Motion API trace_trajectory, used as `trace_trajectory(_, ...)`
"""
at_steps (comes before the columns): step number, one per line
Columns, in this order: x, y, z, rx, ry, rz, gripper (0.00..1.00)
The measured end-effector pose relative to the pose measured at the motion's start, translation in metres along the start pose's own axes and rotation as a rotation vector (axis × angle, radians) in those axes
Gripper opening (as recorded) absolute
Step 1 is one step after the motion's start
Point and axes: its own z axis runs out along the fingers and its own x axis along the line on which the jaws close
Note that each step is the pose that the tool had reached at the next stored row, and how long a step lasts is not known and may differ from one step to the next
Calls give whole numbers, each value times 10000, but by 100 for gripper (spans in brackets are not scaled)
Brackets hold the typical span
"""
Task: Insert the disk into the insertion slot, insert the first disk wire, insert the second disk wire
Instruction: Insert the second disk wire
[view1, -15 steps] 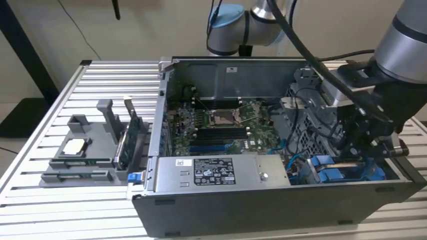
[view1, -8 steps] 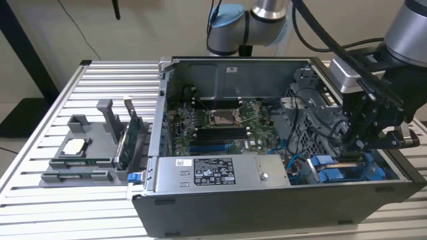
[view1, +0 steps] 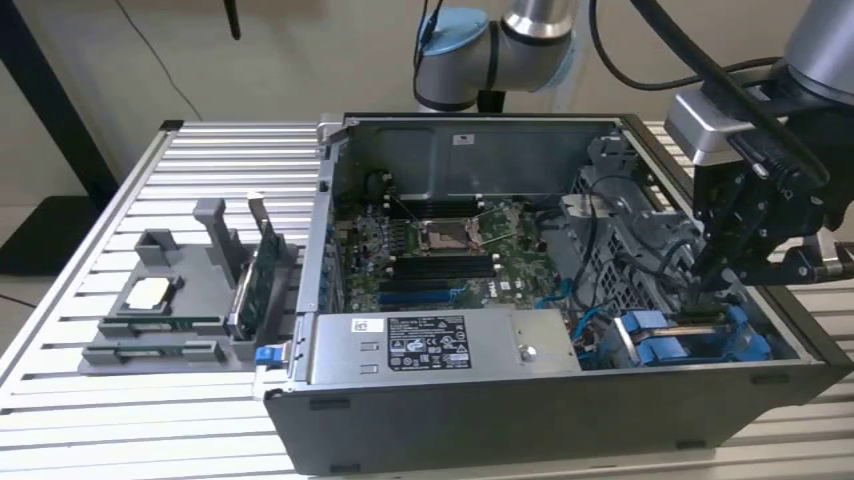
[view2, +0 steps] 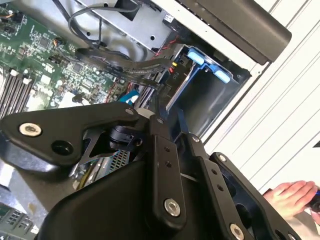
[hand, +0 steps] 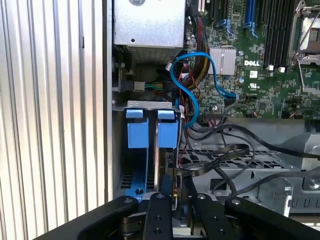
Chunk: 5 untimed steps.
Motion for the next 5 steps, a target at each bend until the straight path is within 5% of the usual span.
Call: trace_trajectory(5, 0, 0, -2, 0, -5, 0, 24)
